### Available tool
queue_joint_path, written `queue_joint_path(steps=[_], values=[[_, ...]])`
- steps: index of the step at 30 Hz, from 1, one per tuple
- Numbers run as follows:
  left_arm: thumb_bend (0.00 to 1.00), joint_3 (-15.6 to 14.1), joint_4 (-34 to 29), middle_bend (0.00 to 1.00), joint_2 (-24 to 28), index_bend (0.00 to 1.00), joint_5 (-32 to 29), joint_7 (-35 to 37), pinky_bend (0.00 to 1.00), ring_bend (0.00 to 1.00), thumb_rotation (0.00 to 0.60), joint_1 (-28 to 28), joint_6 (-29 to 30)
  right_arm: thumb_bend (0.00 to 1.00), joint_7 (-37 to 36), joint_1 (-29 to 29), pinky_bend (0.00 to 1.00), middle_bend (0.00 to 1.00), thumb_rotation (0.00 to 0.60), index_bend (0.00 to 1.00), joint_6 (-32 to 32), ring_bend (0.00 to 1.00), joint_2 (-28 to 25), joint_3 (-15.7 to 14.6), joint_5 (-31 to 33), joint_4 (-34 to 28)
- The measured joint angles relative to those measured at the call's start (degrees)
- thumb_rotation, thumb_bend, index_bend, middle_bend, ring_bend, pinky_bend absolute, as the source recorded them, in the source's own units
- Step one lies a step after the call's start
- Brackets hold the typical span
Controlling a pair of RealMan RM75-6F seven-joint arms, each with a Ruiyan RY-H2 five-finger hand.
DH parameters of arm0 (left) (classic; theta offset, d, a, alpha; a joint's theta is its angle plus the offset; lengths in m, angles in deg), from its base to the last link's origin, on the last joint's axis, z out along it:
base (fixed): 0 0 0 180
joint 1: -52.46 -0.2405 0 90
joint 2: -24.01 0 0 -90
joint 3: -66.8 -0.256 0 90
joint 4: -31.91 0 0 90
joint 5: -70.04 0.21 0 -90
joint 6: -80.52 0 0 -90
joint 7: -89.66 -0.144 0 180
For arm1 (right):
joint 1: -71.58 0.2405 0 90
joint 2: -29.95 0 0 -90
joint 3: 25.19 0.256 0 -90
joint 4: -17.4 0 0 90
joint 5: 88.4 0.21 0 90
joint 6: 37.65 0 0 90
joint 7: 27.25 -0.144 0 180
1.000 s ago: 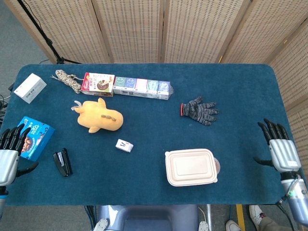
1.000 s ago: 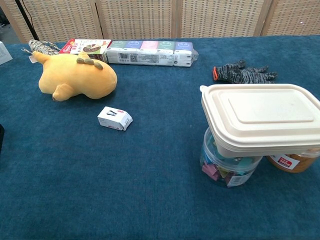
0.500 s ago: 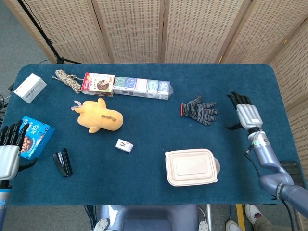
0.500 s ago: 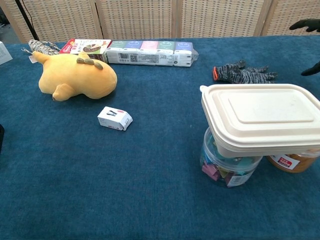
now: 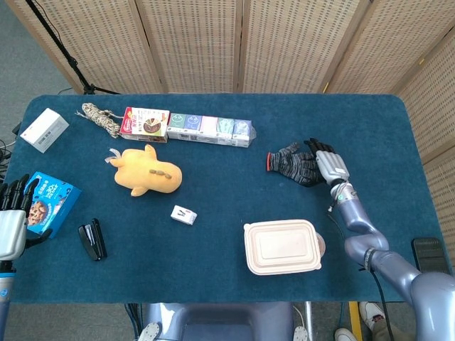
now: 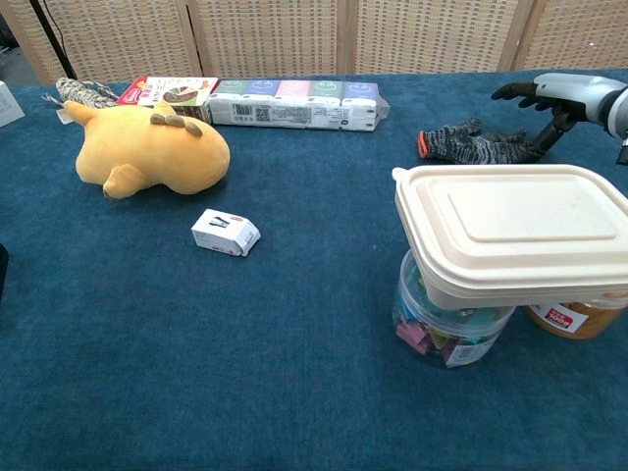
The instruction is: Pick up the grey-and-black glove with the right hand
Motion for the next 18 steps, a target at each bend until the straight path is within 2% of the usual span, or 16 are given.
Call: queue_joint_path(steps=[11, 14, 18], values=[[0.04, 0.1, 0.0, 0.00, 0.1, 0.00, -0.3, 0.5, 0.00, 0.00, 0.600, -0.1, 0.5, 0.00, -1.0, 2.5, 0.00, 0.00, 0.600, 0.01, 2.7, 0.00, 4.9, -0.4, 0.5, 6.9], [0.04, 0.2, 0.0, 0.00, 0.1, 0.00, -0.4, 0.6, 0.00, 0.00, 0.600, -0.1, 0.5, 0.00, -1.5, 2.9, 0.08, 0.06, 0.600, 0.07, 3.0, 0.01, 5.6, -0.2, 0.7, 7.5], [0.04, 0.1, 0.0, 0.00, 0.2, 0.00, -0.4, 0.8, 0.00, 0.00, 0.600, -0.2, 0.6, 0.00, -1.5, 3.5, 0.21, 0.17, 0.600, 0.16, 2.8, 0.09, 7.0, 0.1, 1.0, 9.0]])
